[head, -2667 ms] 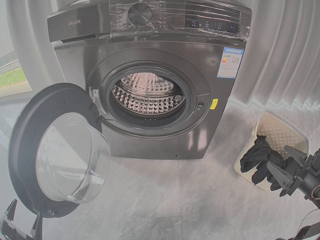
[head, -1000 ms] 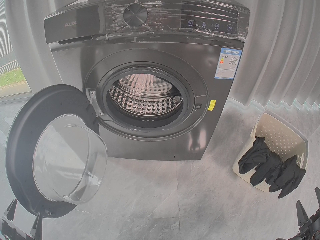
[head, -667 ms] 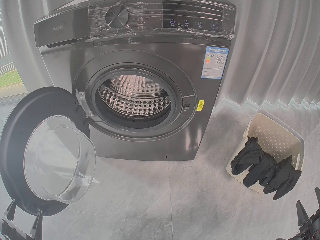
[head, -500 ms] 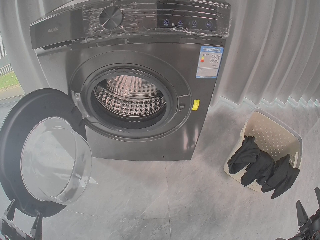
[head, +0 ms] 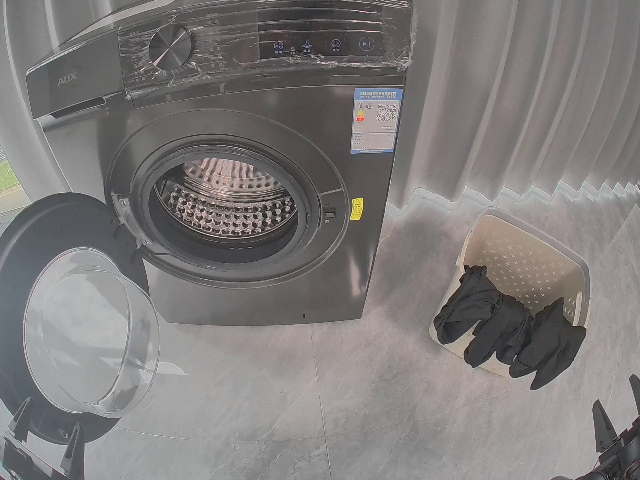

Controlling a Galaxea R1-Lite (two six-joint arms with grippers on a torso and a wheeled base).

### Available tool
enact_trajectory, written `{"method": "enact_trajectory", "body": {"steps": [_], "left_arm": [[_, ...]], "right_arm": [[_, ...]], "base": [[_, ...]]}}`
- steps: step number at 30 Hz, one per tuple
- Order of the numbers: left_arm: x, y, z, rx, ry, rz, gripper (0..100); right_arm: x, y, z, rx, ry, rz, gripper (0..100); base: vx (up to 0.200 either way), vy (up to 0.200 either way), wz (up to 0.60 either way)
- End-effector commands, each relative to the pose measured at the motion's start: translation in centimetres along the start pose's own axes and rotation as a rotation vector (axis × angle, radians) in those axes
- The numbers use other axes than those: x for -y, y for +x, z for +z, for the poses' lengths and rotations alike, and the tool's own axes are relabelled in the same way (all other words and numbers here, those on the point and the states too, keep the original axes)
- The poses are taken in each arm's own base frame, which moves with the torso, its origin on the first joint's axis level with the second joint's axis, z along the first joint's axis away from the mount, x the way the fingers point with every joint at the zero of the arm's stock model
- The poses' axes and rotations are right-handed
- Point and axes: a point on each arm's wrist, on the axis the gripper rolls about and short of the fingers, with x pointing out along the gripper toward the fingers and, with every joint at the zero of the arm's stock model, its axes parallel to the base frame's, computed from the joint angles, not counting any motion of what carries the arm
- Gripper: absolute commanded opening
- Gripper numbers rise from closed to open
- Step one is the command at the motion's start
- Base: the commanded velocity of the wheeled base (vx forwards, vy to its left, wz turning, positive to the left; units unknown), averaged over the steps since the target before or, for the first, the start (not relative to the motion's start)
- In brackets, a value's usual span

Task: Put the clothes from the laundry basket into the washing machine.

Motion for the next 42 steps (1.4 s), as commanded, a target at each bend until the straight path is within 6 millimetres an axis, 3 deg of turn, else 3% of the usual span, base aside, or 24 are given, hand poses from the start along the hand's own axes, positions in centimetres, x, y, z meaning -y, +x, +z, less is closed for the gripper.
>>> {"method": "enact_trajectory", "body": {"steps": [1,16,22,32,42], "left_arm": [[0.00,0.00,-0.49,0.000,0.000,0.001,100],[0.00,0.00,-0.49,0.000,0.000,0.001,100],[0.00,0.00,-0.47,0.001,-0.002,0.001,100],[0.00,0.00,-0.47,0.001,0.000,0.001,100],[0.00,0.00,-0.49,0.000,0.000,0.000,100]], "right_arm": [[0.00,0.04,-0.51,-0.006,-0.001,0.001,100],[0.00,0.04,-0.51,-0.006,-0.002,0.003,100],[0.00,0.04,-0.51,-0.006,-0.002,0.001,100],[0.00,0.04,-0.51,-0.006,-0.002,-0.001,100],[0.00,0.04,-0.51,-0.006,-0.002,0.001,100]], "base": [[0.000,-0.200,0.00],[0.000,-0.040,0.00],[0.200,0.000,0.00],[0.000,0.000,0.00],[0.000,0.000,-0.54]]}}
